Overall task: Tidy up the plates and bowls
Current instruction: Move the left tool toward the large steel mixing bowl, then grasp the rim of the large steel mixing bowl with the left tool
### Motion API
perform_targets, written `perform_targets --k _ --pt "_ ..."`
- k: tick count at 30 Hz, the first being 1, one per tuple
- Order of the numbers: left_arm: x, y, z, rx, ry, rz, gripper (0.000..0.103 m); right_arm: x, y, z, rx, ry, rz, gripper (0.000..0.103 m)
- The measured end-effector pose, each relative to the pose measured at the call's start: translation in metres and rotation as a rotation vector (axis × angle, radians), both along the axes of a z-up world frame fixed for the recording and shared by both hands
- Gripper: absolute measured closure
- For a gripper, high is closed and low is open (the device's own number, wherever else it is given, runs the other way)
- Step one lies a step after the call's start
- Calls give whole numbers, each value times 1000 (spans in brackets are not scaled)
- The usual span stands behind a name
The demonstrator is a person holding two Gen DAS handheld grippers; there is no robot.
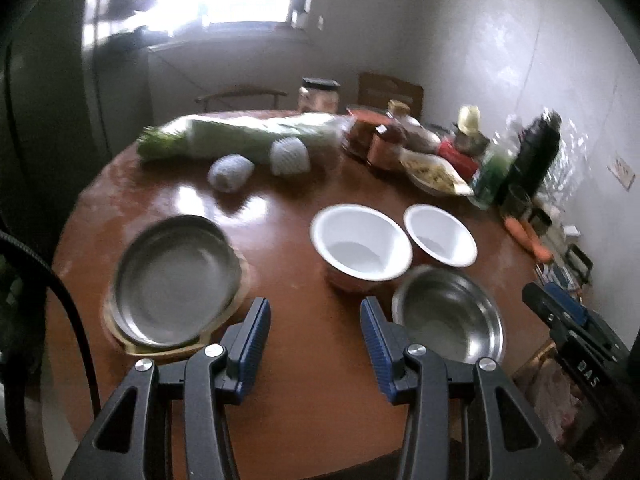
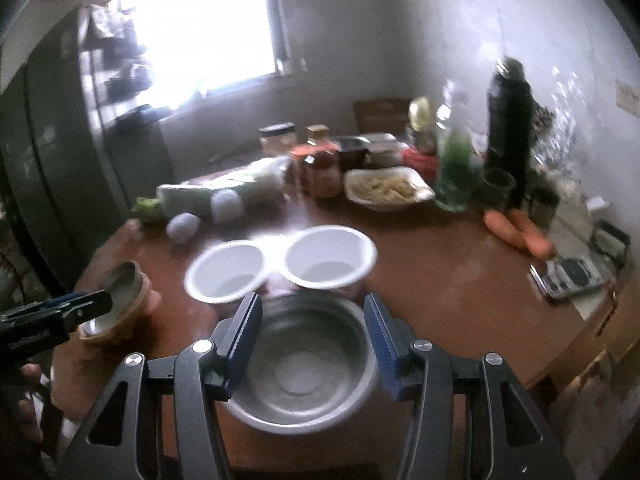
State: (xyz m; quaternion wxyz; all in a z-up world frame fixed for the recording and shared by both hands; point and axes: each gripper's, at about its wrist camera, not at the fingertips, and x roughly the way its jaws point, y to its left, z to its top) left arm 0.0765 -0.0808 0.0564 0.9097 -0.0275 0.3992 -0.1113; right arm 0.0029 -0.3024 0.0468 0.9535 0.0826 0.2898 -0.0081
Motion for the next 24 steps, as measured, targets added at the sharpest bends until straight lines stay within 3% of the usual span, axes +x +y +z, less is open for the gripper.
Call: perform_targets --k 10,24 --pt "25 -53 -39 16 93 -67 56 26 -27 -49 43 114 12 48" --pt "48 -84 -76 34 154 -82 56 51 -35 -83 53 162 43 48"
